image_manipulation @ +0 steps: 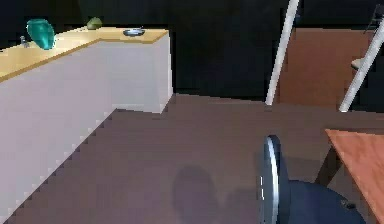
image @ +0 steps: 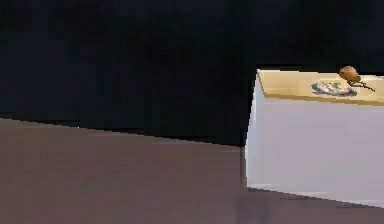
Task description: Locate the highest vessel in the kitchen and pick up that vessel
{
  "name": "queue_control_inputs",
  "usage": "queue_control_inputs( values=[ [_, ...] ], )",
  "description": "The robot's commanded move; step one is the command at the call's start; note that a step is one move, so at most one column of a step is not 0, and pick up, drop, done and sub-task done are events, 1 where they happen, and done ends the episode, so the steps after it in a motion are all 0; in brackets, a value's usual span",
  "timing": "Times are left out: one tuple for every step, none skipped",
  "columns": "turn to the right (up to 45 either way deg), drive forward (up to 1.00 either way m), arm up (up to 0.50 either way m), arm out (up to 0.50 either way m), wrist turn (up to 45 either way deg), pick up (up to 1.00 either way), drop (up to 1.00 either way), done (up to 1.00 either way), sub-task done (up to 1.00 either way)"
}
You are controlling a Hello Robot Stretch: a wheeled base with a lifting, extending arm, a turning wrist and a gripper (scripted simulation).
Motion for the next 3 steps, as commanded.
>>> queue_control_inputs(
  values=[
    [27.0, 0.00, 0.00, 0.00, 0.0, 0.00, 0.00, 0.00, 0.00],
    [0.0, 0.45, 0.00, 0.00, 0.0, 0.00, 0.00, 0.00, 0.00],
    [45.0, 0.00, 0.00, 0.00, 0.0, 0.00, 0.00, 0.00, 0.00]
  ],
)
